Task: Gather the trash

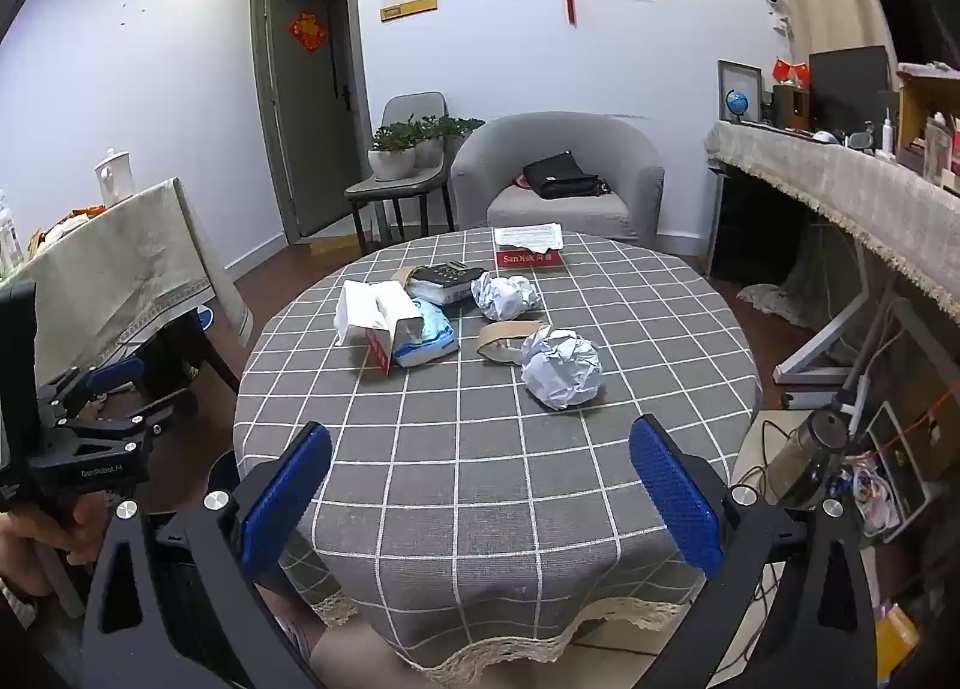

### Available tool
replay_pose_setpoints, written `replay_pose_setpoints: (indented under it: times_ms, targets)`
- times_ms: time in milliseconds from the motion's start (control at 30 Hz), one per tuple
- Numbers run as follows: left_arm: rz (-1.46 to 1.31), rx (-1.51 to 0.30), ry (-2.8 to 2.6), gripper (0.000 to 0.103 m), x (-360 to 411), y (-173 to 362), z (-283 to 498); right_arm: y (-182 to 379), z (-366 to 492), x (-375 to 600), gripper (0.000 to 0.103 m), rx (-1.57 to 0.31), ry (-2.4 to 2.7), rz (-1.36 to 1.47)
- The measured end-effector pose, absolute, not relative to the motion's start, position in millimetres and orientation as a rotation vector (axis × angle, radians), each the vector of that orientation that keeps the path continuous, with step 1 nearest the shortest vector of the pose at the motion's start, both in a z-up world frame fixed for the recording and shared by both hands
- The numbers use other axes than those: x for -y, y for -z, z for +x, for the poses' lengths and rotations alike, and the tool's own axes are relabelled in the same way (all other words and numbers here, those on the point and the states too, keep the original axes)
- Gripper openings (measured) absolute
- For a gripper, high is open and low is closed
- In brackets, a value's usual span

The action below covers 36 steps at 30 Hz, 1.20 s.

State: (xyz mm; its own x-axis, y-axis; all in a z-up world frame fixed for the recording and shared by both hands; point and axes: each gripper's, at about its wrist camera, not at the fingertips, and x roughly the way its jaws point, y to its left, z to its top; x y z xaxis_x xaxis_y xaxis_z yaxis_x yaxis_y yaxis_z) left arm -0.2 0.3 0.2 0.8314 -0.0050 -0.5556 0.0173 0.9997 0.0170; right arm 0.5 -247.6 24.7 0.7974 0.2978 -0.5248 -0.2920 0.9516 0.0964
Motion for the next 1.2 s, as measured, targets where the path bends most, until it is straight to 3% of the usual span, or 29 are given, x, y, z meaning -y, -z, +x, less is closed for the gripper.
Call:
replay_pose_setpoints:
  times_ms: [1200]
  targets:
    - [0.031,-0.593,0.008,0.1,-1.5,5.6,2.0,-22.7,1.0,245.4,0.1,-0.576,-0.318,0.001]
